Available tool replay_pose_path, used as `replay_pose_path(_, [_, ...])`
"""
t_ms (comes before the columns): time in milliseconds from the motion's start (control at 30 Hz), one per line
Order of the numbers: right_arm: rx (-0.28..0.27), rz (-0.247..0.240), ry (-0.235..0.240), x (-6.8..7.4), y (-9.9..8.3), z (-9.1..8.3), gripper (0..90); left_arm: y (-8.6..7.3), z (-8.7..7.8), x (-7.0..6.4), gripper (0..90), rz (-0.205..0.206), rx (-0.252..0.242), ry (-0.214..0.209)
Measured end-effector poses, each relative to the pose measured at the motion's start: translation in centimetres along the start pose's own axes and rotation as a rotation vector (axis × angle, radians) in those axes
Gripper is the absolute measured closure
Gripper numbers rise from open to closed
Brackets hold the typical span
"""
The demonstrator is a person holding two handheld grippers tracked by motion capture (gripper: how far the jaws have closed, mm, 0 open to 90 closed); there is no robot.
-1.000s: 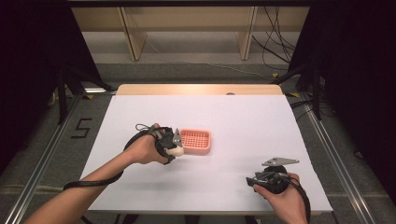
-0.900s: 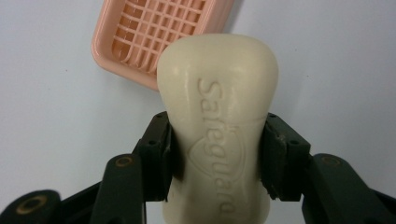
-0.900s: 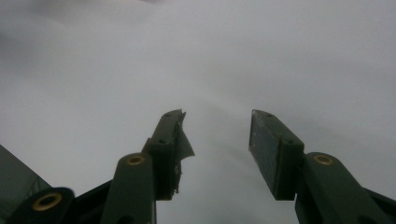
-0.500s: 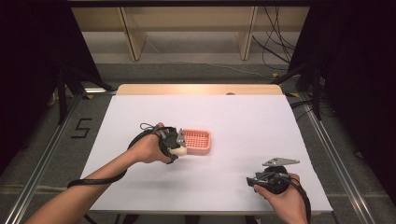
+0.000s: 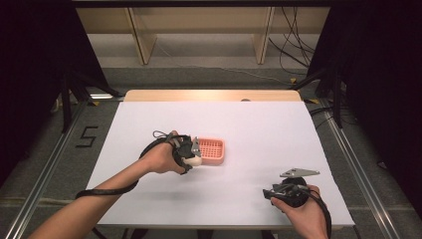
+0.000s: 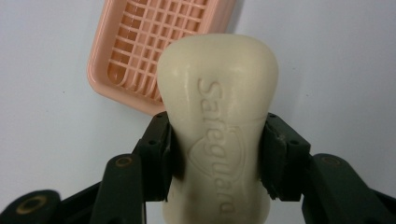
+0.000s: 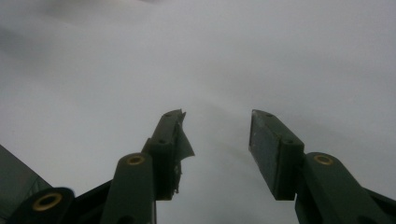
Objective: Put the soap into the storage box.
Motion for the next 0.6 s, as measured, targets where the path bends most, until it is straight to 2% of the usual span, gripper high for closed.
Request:
replay_pose_path(100, [0.003,-0.003,0.003,-0.03,0.0,-0.08,55.3,0.1,0.07,0.03,49.4,0.005,-0.002,0.002])
replay_pose_path(133, [-0.012,-0.005,-0.008,-0.08,0.05,0.04,55.3,0.13,0.08,0.02,49.4,0.003,-0.001,0.001])
replay_pose_path(167, [0.02,0.002,-0.066,-0.13,-0.06,-0.23,55.3,0.2,0.1,-0.03,49.4,-0.003,0.0,-0.001])
replay_pose_path(200, [0.024,0.024,-0.052,0.04,-0.13,-0.2,55.3,0.25,0.12,-0.03,49.4,-0.002,-0.001,-0.003])
replay_pose_path(233, [0.024,0.024,-0.06,0.04,-0.13,-0.23,55.3,0.33,0.15,0.08,49.4,0.009,-0.004,0.002])
replay_pose_path(267, [0.018,-0.005,-0.064,-0.17,-0.03,-0.21,55.3,0.33,0.15,0.08,49.4,0.009,-0.004,0.002])
replay_pose_path(367, [0.015,-0.001,-0.053,-0.12,-0.03,-0.16,55.3,0.52,0.18,0.03,49.4,0.0,-0.004,-0.002])
replay_pose_path(600, [0.016,0.008,-0.058,-0.07,-0.07,-0.2,55.3,0.9,0.23,0.24,49.4,0.015,-0.008,0.005])
Point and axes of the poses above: each handheld gripper's, and its own axes: z roughly forward along the jaws, y roughly out of its top, x roughly to its left, the point moved 6 cm from there along z, roughly forward along the jaws, and after that the axes turned 15 degrees about y, right-handed, at the moved point
